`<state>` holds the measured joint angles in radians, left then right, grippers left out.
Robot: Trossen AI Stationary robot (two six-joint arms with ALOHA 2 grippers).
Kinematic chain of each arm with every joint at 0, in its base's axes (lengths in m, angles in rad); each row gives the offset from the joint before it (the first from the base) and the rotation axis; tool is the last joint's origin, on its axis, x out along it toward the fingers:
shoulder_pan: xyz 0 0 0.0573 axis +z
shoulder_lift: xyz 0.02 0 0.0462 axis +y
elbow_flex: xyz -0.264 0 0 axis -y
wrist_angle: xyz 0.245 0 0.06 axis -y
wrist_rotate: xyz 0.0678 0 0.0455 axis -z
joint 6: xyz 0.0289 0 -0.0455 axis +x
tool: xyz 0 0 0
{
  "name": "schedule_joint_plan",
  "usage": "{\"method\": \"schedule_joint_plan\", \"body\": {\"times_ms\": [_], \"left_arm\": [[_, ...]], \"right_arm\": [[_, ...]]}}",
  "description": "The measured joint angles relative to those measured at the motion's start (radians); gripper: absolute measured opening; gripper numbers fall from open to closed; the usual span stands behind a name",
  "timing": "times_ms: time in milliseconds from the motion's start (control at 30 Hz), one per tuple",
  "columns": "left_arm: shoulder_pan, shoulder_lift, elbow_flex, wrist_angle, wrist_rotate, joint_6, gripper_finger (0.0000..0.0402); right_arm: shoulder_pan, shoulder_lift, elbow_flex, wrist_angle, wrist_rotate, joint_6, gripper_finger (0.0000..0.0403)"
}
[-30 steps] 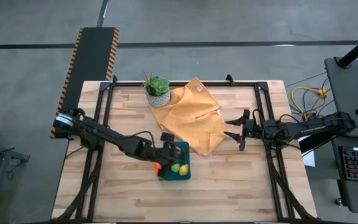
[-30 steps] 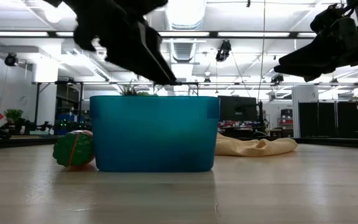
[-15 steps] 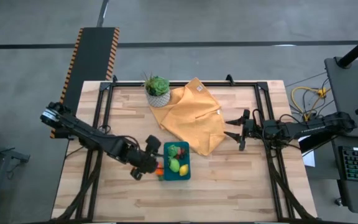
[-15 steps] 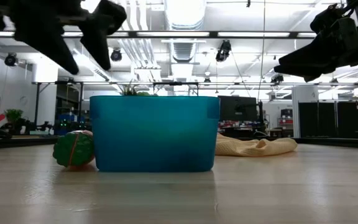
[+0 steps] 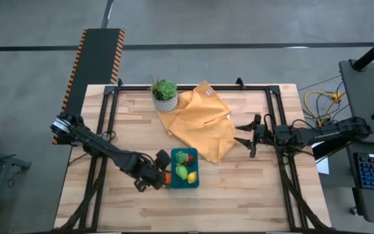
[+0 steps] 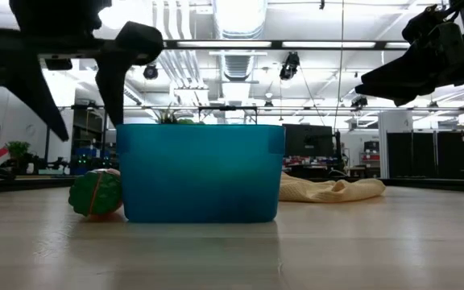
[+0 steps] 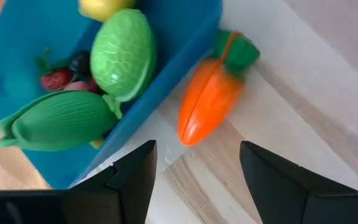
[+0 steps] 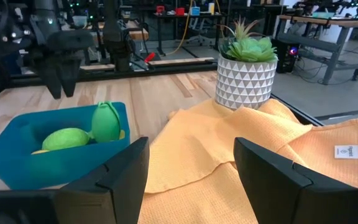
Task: Pick and placing Produce into tupperware
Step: Put the carrot into the bin
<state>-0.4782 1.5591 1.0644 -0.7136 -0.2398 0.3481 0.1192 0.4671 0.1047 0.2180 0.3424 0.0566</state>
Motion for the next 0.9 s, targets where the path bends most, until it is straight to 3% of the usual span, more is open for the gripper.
{"method": "schedule_joint_plan", "body": {"times_ms": [467, 600, 900], "left_arm": [[0.0, 0.091, 0.031, -0.041, -0.024, 0.189, 0.03], [0.0, 0.107, 0.035, -0.023, -0.035, 0.239, 0.0306], [-0.002, 0.142, 0.035, 0.023, 0.04, 0.34, 0.0307]], "right_arm": [[0.0, 0.0, 0.0, 0.0, 0.0, -0.002, 0.0228], [0.0, 0.0, 0.0, -0.001, 0.0, -0.004, 0.0228], [0.0, 0.0, 0.0, -0.003, 0.0, -0.004, 0.0228]]}}
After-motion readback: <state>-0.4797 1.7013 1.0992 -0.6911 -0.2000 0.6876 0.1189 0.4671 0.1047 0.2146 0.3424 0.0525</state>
